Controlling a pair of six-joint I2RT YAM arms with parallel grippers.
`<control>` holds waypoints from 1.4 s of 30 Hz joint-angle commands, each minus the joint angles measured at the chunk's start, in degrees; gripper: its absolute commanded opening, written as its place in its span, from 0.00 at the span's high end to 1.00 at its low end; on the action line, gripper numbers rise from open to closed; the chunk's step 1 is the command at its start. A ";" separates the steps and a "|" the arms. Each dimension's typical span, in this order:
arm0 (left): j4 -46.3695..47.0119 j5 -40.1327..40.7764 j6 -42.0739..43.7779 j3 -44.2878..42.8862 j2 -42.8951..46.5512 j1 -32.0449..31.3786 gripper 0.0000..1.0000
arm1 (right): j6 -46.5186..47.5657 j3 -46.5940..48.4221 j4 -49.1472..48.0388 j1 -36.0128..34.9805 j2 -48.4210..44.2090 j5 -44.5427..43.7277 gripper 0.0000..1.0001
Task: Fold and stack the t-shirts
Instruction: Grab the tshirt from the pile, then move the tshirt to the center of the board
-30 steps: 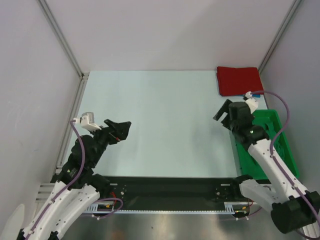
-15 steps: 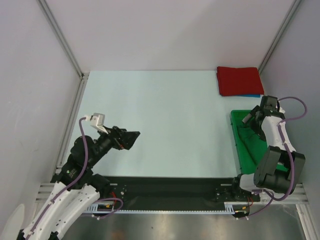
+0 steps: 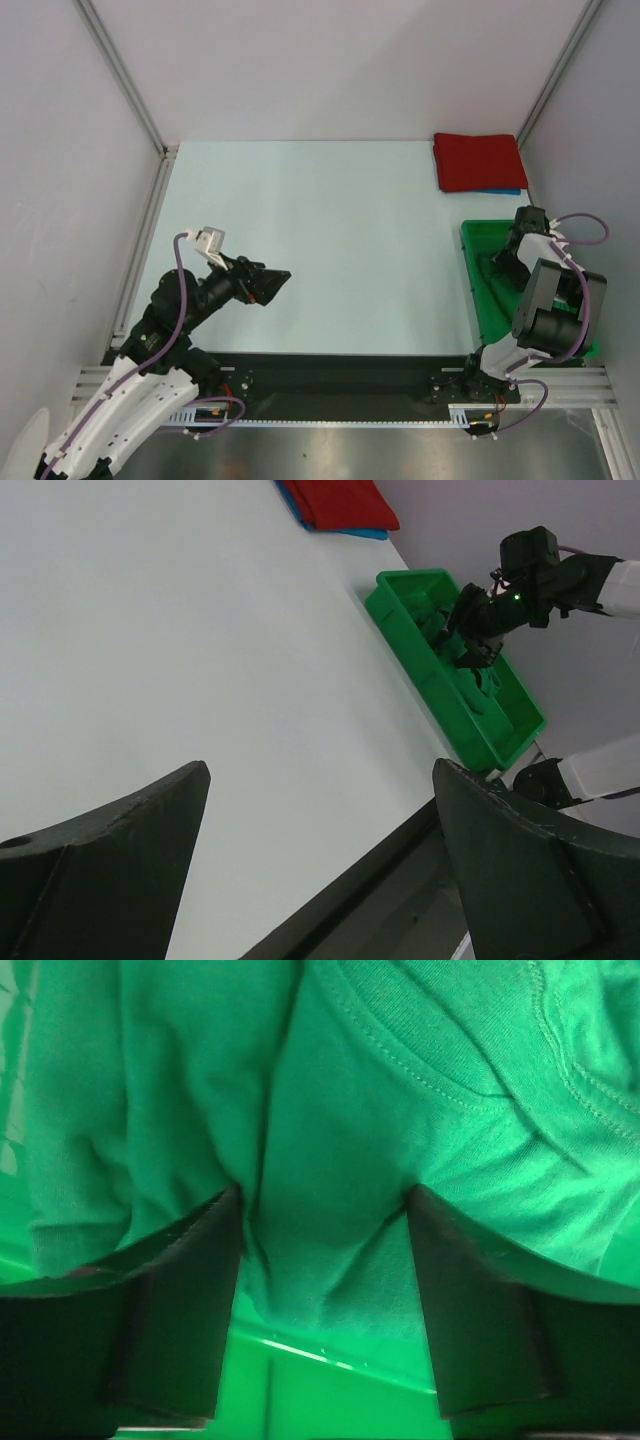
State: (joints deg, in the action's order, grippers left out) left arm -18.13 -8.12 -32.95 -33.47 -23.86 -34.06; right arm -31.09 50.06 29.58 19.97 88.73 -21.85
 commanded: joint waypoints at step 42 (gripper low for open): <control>-12.98 12.51 -0.36 -13.37 0.39 -0.56 0.01 | -1.42 10.68 2.60 -88.52 -4.73 -10.50 0.98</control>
State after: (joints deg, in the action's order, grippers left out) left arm -29.71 2.33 -32.97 -44.95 -23.11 -34.24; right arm -28.10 60.62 38.65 -66.41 82.35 -29.10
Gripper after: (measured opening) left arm 0.995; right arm 0.112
